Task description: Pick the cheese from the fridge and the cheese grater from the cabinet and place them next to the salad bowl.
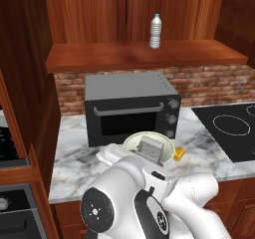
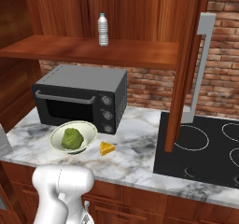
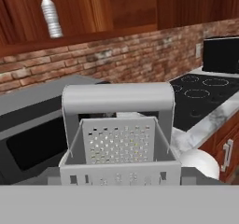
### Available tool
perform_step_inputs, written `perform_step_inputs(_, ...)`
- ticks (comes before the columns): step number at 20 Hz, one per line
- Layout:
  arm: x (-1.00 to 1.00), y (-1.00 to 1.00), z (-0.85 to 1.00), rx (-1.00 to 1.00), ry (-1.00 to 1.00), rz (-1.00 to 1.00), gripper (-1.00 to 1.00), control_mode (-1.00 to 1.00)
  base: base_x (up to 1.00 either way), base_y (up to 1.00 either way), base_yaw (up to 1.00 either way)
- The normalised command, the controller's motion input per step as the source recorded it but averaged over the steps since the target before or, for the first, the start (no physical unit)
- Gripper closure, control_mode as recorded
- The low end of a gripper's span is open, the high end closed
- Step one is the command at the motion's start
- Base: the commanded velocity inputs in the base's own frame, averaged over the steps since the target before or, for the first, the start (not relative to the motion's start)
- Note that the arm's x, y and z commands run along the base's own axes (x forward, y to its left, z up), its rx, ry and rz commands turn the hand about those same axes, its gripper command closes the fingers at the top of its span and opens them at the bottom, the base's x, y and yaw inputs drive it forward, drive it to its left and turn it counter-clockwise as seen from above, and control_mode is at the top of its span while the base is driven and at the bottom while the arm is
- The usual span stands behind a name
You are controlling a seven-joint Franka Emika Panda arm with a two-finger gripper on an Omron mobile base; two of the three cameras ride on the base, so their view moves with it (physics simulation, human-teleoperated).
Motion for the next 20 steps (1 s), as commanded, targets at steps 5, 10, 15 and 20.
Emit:
perform_step_inputs(5, 0.12, 0.00, -0.35, 0.00, 0.00, 0.00, 1.00, -1.00, 0.00, 0.00, 0.00)
perform_step_inputs(10, 0.25, 0.00, -0.34, 0.00, 0.00, 0.00, 1.00, -1.00, 0.00, 0.00, 0.00)
perform_step_inputs(15, 0.36, 0.00, -0.34, -0.01, 0.00, 0.00, 1.00, -1.00, 0.00, 0.00, 0.00)
perform_step_inputs(20, 0.51, 0.05, -0.35, -0.04, 0.00, 0.00, 1.00, -1.00, 0.00, 0.00, 0.00)
